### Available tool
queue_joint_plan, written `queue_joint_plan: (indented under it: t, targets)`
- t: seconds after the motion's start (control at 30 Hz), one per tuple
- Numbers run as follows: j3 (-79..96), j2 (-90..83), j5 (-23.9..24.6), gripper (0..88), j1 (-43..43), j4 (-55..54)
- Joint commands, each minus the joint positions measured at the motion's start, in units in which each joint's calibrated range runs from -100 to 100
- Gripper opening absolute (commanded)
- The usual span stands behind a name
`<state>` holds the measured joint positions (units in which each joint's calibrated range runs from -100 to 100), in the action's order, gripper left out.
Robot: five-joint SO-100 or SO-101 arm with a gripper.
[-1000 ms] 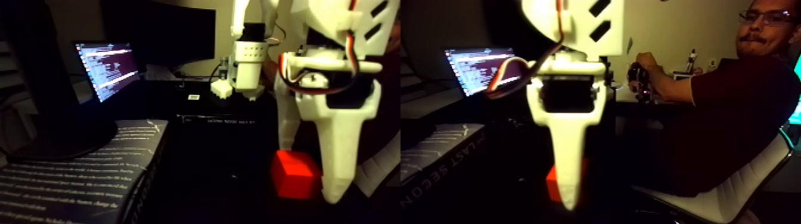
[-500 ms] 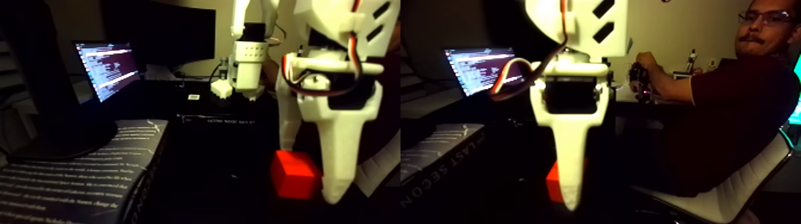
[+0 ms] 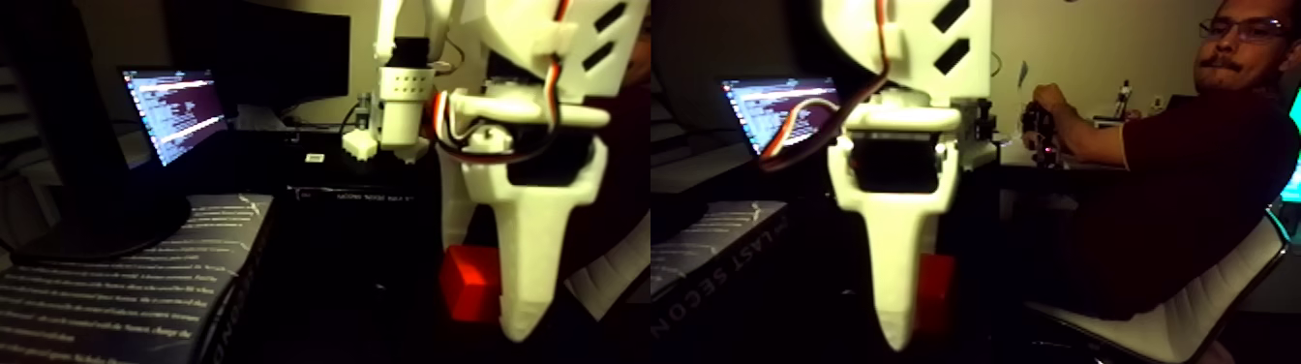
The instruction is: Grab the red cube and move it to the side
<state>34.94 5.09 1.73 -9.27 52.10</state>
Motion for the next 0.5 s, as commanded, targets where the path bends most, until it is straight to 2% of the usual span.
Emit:
queue_joint_plan:
  t: [0.0,0.47]
  targets:
    - [-1.69,-0.05,0.08,31.0,-0.39,0.60]
    - [-1.78,0.04,-0.46,30.9,-0.48,0.77]
